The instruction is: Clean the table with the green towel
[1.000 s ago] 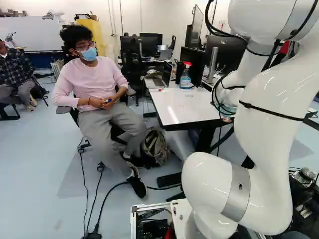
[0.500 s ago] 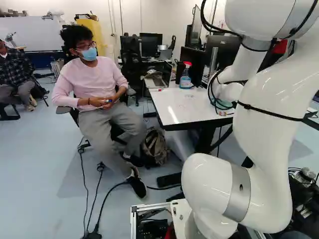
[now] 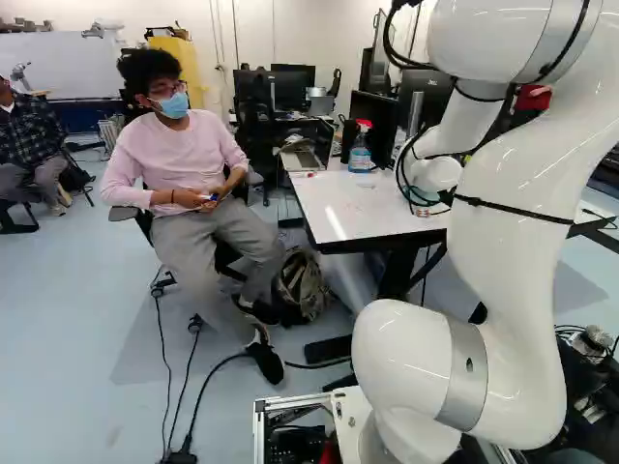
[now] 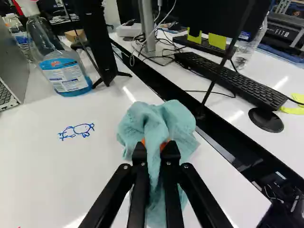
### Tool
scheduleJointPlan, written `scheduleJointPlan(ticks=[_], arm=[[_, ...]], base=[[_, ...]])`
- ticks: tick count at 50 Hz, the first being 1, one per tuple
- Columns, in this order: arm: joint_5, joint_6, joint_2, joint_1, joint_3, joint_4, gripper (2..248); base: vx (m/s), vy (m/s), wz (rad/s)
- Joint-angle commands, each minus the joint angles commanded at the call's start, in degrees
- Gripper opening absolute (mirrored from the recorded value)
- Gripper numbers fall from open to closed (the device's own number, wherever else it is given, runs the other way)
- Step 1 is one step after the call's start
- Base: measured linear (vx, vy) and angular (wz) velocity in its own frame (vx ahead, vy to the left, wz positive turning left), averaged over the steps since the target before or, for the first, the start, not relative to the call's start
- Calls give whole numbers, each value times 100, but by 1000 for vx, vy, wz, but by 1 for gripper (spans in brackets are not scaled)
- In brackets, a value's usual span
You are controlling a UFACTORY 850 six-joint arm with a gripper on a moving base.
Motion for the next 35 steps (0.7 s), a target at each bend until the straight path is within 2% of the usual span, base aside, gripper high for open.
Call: scheduleJointPlan(ticks=[35], arm=[[-9, 0, -599, 475, -746, 0, 37]], base=[[0, 0, 0]])
